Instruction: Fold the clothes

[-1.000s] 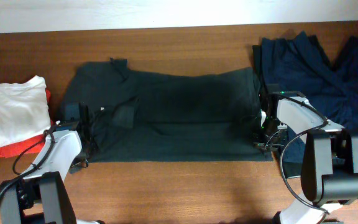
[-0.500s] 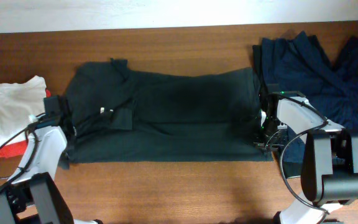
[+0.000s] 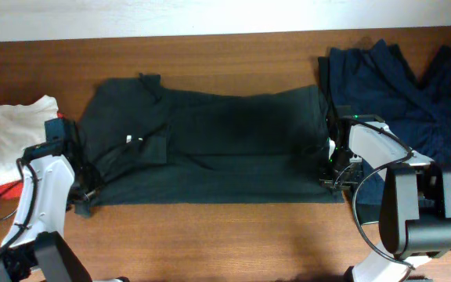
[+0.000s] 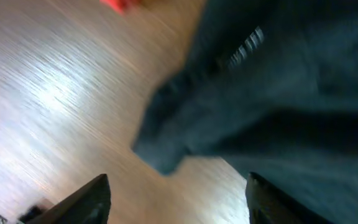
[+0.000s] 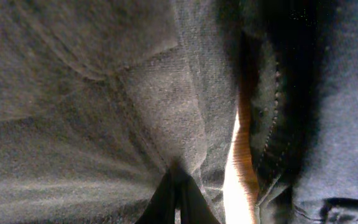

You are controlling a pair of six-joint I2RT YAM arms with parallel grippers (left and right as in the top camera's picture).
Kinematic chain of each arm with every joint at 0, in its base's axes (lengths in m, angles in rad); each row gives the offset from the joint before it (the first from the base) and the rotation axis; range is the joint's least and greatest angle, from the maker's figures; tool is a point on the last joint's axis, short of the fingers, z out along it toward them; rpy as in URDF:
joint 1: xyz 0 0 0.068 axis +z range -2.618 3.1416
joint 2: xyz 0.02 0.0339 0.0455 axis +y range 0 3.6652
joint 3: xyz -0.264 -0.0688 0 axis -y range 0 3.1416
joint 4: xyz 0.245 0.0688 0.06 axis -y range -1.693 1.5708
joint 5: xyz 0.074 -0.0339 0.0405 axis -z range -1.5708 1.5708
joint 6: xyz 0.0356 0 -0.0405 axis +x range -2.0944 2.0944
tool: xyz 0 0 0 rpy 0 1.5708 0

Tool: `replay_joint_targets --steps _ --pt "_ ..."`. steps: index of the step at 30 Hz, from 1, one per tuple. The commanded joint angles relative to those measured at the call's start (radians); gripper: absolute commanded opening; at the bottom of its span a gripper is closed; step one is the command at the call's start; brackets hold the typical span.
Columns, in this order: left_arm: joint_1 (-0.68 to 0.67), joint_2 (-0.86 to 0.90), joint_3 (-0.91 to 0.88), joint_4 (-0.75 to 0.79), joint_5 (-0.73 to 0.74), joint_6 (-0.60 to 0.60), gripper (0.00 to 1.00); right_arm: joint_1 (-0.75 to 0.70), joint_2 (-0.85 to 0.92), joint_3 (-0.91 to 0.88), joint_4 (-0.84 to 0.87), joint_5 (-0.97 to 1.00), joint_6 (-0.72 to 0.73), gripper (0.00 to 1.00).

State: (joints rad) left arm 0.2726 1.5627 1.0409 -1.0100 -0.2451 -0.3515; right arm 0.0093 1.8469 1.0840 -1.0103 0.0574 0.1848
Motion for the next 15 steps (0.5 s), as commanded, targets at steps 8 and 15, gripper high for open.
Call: replay_joint_targets --steps 8,15 --pt "-0.072 -0.013 -0.187 0.016 -0.139 -0.23 0.56 0.003 0.007 -0.008 -0.003 0.034 0.007 0.04" --pt "-0.072 -0.013 -0.257 0.157 -0.179 -0.229 0.52 0.003 0.007 -0.008 -0.007 0.034 0.006 0.04"
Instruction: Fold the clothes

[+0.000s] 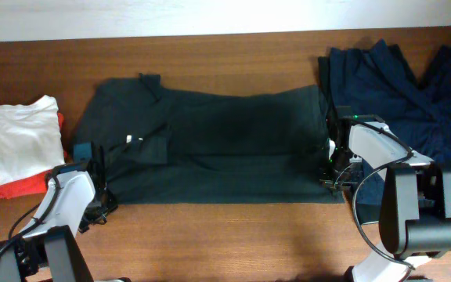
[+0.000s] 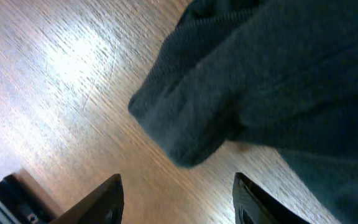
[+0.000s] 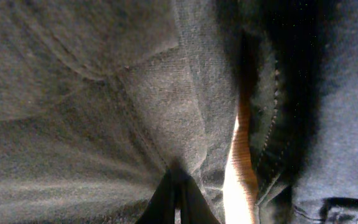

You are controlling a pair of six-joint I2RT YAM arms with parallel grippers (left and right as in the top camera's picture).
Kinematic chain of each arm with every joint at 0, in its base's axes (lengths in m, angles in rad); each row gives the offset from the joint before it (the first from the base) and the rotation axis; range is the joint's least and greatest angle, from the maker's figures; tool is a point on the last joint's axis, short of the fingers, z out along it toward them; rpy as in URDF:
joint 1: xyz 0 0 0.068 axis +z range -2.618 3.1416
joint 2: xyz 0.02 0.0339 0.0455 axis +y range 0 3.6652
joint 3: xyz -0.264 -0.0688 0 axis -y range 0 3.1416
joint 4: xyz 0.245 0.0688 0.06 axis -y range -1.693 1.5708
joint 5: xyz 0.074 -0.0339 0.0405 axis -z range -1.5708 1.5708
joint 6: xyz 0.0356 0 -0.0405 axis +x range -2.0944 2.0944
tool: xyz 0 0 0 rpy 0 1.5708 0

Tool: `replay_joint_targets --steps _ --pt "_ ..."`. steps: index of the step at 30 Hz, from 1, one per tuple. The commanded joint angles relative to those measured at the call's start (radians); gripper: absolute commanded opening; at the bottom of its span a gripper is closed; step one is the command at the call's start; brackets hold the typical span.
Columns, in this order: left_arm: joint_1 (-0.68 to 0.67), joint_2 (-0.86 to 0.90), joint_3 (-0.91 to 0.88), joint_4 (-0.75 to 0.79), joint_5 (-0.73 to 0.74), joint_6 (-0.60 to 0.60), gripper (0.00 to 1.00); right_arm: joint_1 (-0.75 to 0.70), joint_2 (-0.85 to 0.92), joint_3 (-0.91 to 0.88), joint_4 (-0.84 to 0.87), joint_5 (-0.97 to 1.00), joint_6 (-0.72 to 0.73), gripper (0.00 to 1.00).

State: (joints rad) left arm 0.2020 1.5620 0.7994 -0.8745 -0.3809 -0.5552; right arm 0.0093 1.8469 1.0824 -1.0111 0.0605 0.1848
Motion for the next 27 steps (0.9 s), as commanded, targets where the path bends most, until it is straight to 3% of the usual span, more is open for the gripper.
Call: replay_joint_targets --steps 1,5,18,23,27 --pt "-0.001 -0.012 -0.015 0.027 -0.055 -0.025 0.5 0.003 0.007 -0.006 -0.006 0.031 0.006 0.04" --pt "-0.001 -0.012 -0.016 0.037 -0.092 -0.025 0.32 0.003 0.007 -0.006 -0.006 0.031 0.006 0.04" --pt "-0.001 -0.012 -0.086 0.14 -0.154 -0.024 0.29 0.003 0.007 -0.006 -0.005 0.031 0.006 0.04" --pt "-0.001 -0.012 -0.086 0.164 -0.224 -0.024 0.02 0.003 0.007 -0.006 -0.006 0.031 0.006 0.04" --pt "-0.001 -0.012 -0.082 0.171 -0.249 -0.024 0.0 0.003 0.007 -0.006 -0.006 0.031 0.006 0.04"
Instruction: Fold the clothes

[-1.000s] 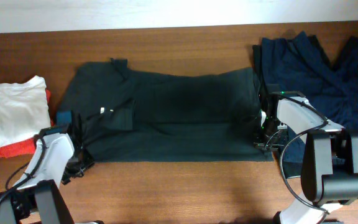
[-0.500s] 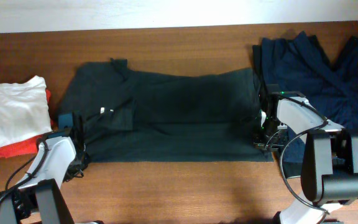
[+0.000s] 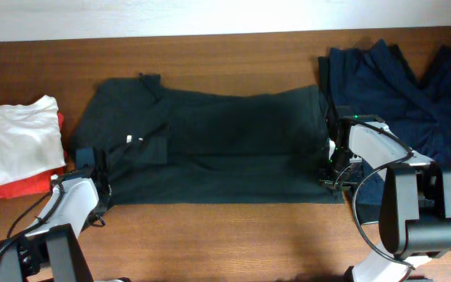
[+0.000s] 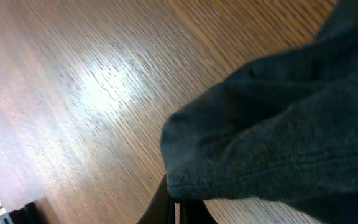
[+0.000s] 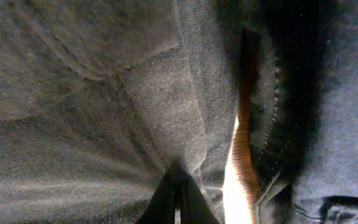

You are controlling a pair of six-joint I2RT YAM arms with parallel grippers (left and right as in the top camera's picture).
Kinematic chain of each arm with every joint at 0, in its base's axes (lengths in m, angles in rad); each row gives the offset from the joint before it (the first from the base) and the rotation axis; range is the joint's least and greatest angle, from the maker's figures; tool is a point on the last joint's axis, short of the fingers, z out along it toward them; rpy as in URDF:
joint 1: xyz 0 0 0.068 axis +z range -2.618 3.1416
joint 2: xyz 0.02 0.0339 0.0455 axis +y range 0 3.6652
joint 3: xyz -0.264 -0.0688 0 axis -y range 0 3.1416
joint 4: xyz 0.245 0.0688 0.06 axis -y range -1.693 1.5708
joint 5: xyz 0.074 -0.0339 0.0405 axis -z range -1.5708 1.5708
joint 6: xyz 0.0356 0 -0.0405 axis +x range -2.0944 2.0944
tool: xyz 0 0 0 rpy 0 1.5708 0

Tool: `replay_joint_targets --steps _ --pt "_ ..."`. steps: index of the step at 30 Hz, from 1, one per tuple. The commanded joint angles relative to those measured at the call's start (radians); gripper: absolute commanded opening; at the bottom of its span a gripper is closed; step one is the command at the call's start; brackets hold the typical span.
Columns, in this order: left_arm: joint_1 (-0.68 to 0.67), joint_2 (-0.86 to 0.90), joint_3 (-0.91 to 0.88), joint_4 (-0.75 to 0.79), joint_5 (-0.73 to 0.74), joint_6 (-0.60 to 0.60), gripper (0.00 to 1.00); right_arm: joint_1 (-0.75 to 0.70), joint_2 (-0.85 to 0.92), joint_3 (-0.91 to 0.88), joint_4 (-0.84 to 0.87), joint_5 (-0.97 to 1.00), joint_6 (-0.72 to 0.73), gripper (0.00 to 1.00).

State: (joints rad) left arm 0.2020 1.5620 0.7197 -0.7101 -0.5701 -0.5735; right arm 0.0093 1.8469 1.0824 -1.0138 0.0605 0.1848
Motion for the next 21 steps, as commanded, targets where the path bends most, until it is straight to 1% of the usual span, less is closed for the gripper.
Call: replay_joint_targets --steps 1,4,6,8,12,15,16,18,19,20,21 --pt "-0.001 -0.013 0.002 0.005 -0.071 -0.005 0.0 0.003 0.007 -0.006 -0.004 0.031 0.006 0.04" --pt "-0.001 -0.014 0.051 -0.023 -0.147 -0.005 0.0 0.003 0.007 -0.006 -0.004 0.031 0.006 0.04" --pt "0.01 -0.014 0.102 -0.011 -0.188 -0.005 0.0 0.003 0.007 -0.006 -0.005 0.031 0.006 0.04" --pt "0.03 -0.014 0.136 0.01 -0.199 0.011 0.0 0.003 0.007 -0.006 -0.008 0.031 0.006 0.04" --pt "0.088 -0.014 0.164 0.107 -0.197 0.07 0.0 0.003 0.007 -0.006 -0.01 0.031 0.006 0.04" --pt "0.137 -0.014 0.164 0.12 -0.192 0.079 0.0 0.003 0.007 -0.006 -0.009 0.031 0.006 0.04" --pt "0.148 -0.014 0.164 0.12 -0.17 0.087 0.03 0.003 0.007 -0.006 -0.008 0.031 0.006 0.04" --pt "0.156 -0.014 0.164 0.119 -0.131 0.109 0.35 0.003 0.007 -0.006 -0.008 0.031 0.006 0.04" --pt "0.156 -0.014 0.164 0.118 -0.126 0.111 0.42 0.003 0.007 -0.006 -0.008 0.031 0.006 0.04" --pt "0.154 -0.014 0.164 0.119 -0.122 0.121 0.47 0.003 0.007 -0.006 -0.008 0.031 0.006 0.04" --pt "0.154 -0.014 0.165 0.119 -0.122 0.124 0.48 0.003 0.007 -0.006 -0.008 0.031 0.006 0.04"
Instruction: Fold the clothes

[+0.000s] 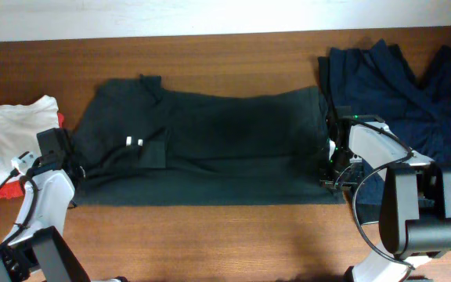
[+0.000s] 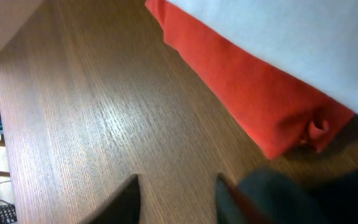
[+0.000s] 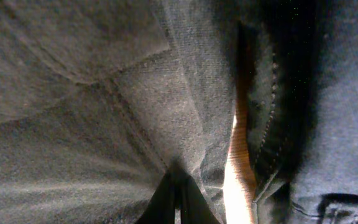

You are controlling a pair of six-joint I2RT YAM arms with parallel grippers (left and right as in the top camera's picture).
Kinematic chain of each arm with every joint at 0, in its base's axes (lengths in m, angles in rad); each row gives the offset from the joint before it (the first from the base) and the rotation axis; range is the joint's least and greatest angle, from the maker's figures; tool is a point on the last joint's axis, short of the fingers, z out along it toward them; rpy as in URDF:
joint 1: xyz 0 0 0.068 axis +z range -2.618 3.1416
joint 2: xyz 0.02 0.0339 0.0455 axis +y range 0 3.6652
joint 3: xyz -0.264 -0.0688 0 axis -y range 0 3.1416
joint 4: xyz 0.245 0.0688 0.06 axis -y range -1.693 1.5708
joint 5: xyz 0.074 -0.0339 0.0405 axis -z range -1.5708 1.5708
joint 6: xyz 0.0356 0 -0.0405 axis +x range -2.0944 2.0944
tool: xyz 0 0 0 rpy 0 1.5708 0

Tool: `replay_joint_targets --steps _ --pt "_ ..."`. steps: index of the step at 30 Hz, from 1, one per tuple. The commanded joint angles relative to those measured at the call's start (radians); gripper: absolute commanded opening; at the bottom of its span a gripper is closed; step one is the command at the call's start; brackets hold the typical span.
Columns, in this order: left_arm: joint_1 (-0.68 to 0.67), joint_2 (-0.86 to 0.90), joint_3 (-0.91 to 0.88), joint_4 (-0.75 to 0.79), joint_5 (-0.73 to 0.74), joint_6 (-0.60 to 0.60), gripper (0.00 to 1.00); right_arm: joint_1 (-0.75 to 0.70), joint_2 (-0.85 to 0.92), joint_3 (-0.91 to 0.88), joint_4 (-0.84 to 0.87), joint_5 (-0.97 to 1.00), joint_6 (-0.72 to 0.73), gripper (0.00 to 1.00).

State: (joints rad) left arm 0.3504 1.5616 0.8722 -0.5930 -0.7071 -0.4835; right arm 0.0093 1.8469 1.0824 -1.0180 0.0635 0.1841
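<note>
A dark green shirt [image 1: 225, 149] lies spread flat across the middle of the table, with a white label [image 1: 134, 142] near its left end. My left gripper [image 1: 57, 157] stands at the shirt's left edge. In the left wrist view the left gripper [image 2: 176, 186] is open over bare wood, and dark cloth [image 2: 303, 199] lies just to its right. My right gripper [image 1: 329, 168] sits at the shirt's lower right corner. In the right wrist view the right gripper [image 3: 178, 186] is shut on the shirt's hem [image 3: 166, 118].
A folded white cloth [image 1: 14, 137] on a red one lies at the far left, right beside the left gripper; the red cloth [image 2: 247, 93] fills the upper left wrist view. Crumpled navy clothes [image 1: 398, 86] cover the right end of the table.
My left gripper was shut on the shirt's lower left corner. Now it is open and sits farther left and up, by the red cloth. The shirt's corner lies farther left. The right gripper has not moved.
My left gripper was open by the shirt's bunched lower left corner, then open around it, then shut on it. Now that corner lies flatter and farther left, and the gripper has let go. My right gripper stayed shut on the right hem throughout.
</note>
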Motion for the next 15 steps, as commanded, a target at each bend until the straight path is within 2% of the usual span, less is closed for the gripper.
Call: replay_joint_targets --steps 1,4,6,7,8,11,12,15 --pt "0.006 -0.014 0.013 0.002 0.015 0.036 0.49 0.003 0.007 -0.006 -0.004 0.028 0.007 0.04" --pt "0.006 -0.014 0.029 0.001 0.016 0.076 0.5 0.003 0.007 -0.006 -0.004 0.028 0.007 0.04" --pt "0.006 -0.015 0.063 -0.002 0.067 0.113 0.45 0.003 0.007 -0.006 -0.003 0.028 0.007 0.04" --pt "0.006 -0.016 0.087 0.001 0.133 0.139 0.4 0.003 0.007 -0.006 -0.003 0.028 0.007 0.04" --pt "0.006 -0.016 0.103 0.013 0.208 0.177 0.38 0.003 0.007 -0.006 -0.003 0.028 0.007 0.04" --pt "0.002 -0.015 0.12 0.127 0.521 0.391 0.36 0.003 0.007 -0.006 0.0 0.028 0.008 0.04" --pt "0.0 -0.01 0.12 0.169 0.618 0.438 0.31 0.003 0.007 -0.006 0.0 0.027 0.008 0.04" --pt "0.0 0.023 0.12 0.223 0.66 0.451 0.18 0.003 0.007 -0.006 0.0 0.027 0.008 0.04"
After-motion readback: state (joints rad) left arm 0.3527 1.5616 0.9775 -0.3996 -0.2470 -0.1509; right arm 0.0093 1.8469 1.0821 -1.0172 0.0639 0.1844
